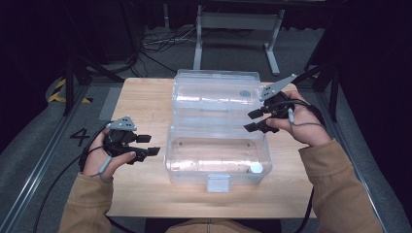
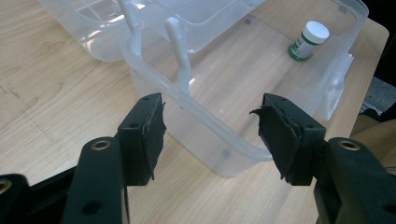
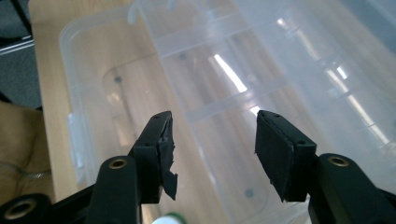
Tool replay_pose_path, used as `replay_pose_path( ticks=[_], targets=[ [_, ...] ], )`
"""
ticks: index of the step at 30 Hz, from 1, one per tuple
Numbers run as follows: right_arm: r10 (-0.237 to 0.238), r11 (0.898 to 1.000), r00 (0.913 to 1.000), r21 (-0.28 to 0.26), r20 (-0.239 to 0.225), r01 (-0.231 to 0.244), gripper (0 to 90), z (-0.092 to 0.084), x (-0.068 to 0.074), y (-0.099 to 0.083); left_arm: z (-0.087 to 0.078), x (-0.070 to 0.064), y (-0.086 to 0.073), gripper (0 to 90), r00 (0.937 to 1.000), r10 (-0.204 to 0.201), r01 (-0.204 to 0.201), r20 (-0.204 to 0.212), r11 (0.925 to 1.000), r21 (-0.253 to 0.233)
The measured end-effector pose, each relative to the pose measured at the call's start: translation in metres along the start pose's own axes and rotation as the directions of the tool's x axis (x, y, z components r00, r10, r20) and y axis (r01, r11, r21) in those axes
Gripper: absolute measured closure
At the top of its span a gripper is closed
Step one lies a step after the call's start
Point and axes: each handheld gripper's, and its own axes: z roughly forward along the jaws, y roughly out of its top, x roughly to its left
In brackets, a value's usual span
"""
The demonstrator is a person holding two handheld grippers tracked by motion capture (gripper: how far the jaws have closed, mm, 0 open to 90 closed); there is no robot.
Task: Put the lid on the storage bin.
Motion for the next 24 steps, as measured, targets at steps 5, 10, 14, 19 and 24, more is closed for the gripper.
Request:
replay_pose_path(
  ticks=[5, 10, 14, 19, 24],
  targets=[
    [0.008, 0.998, 0.9997, -0.059, 0.023, -0.006, 46.8, 0.003, -0.011, 0.012, -0.002, 0.000, -0.003, 41.0, 1.0000, 0.003, -0.003, -0.006, 1.0000, 0.003],
    [0.022, 0.996, 0.9993, -0.085, 0.029, -0.020, 46.4, 0.012, -0.022, 0.021, -0.002, -0.001, -0.004, 41.0, 1.0000, -0.004, 0.004, -0.007, 1.0000, -0.001],
    [0.024, 0.996, 0.9990, -0.083, 0.038, -0.021, 46.4, 0.021, -0.030, 0.027, -0.001, -0.001, -0.004, 40.9, 1.0000, -0.001, 0.001, 0.001, 1.0000, 0.007],
    [0.028, 0.996, 0.9991, -0.085, 0.032, -0.025, 47.0, 0.033, -0.039, 0.030, 0.001, -0.002, -0.002, 40.9, 0.9999, 0.010, -0.011, 0.007, 0.9999, 0.012],
    [0.024, 0.998, 0.9995, -0.059, 0.020, -0.022, 48.7, 0.047, -0.044, 0.031, 0.004, -0.002, -0.001, 40.9, 0.9999, 0.013, -0.013, 0.011, 0.9998, 0.018]
  ],
)
